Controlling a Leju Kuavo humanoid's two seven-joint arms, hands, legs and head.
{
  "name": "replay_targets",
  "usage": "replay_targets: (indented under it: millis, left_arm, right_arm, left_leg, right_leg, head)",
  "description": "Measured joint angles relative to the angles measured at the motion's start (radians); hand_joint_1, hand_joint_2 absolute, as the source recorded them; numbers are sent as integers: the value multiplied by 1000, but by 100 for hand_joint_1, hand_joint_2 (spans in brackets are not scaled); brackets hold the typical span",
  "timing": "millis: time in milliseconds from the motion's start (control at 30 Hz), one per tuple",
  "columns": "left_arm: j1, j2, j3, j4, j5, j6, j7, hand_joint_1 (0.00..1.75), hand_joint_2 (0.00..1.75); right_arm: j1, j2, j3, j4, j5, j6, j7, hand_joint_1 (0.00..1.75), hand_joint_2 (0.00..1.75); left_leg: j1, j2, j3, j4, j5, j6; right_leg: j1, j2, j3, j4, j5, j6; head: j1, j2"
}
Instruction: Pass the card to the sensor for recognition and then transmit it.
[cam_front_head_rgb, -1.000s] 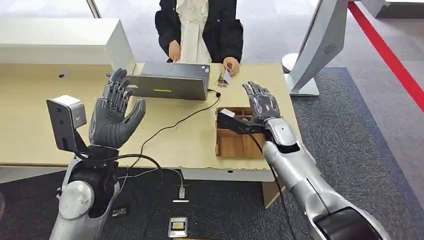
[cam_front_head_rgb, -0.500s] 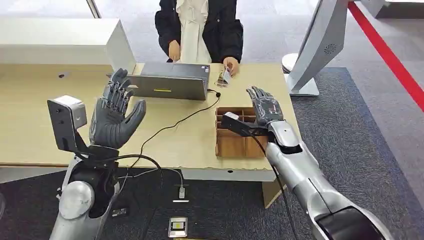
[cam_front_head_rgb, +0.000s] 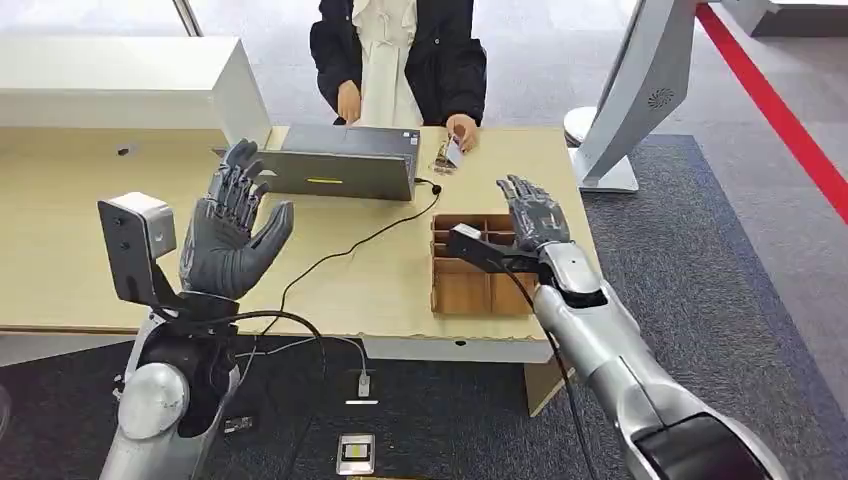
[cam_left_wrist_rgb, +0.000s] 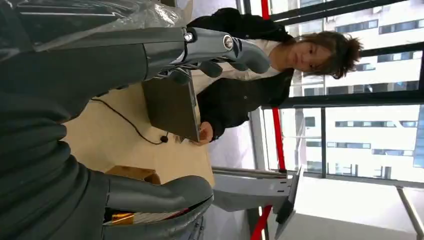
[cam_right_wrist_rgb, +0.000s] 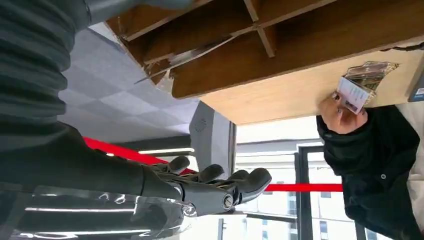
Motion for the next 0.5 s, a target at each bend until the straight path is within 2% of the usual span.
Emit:
replay_targets:
  millis: [500]
  left_arm:
    - [21, 2, 0, -16, -2, 46, 10, 0, 175]
  right_arm:
    - [1, -18, -12, 2, -1, 5, -2, 0, 175]
  left_leg:
    - [0, 0, 0, 0, 0, 0]
  right_leg:
    - [0, 0, 0, 0, 0, 0]
  head:
    - [0, 0]
